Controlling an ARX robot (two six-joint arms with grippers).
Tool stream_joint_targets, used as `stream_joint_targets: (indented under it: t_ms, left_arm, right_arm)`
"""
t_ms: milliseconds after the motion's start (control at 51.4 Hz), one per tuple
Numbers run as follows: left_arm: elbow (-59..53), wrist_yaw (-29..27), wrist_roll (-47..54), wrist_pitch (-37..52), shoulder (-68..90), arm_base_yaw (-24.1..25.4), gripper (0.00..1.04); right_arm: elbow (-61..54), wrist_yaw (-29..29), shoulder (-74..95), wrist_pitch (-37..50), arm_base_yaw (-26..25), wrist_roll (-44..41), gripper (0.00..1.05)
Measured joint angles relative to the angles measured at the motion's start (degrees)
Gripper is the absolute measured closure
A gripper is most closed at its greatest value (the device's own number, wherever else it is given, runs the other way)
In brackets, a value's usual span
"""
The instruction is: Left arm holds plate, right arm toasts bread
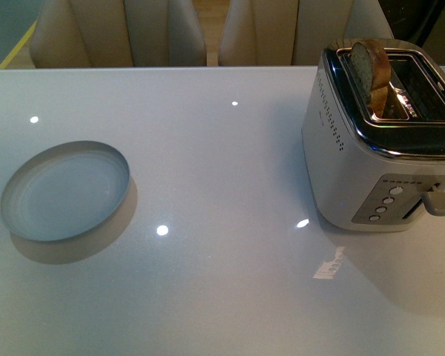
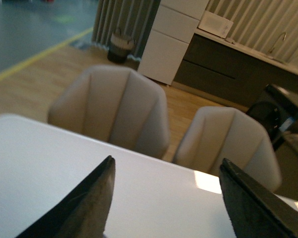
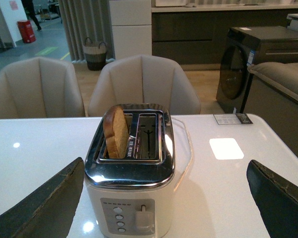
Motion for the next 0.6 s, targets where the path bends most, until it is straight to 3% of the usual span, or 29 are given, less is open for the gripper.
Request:
stream_joint_targets:
  t_ms: [136, 272, 545, 603]
  left_arm:
    - [-6.12, 2.10, 10.62, 2.25, -4.81, 2.03, 0.69]
    - [-12.79, 4.63, 14.14, 2.49, -10.60, 4.46, 1.01]
    - [-19.52, 7.54, 14.75, -0.09, -20.11, 7.54, 1.02]
    - [-20.72, 11.43, 14.93, -1.49, -22.60, 10.34, 1.02]
  right_arm:
    - [0.00, 0.00, 0.00, 0.00, 0.00, 0.00, 0.09]
    - [0.00, 0.02, 0.00, 0.00, 0.00, 0.00, 0.09]
    - [0.00, 0.00, 0.00, 0.00, 0.00, 0.02, 0.09]
    - [0.00, 0.00, 0.00, 0.00, 0.00, 0.00, 0.09]
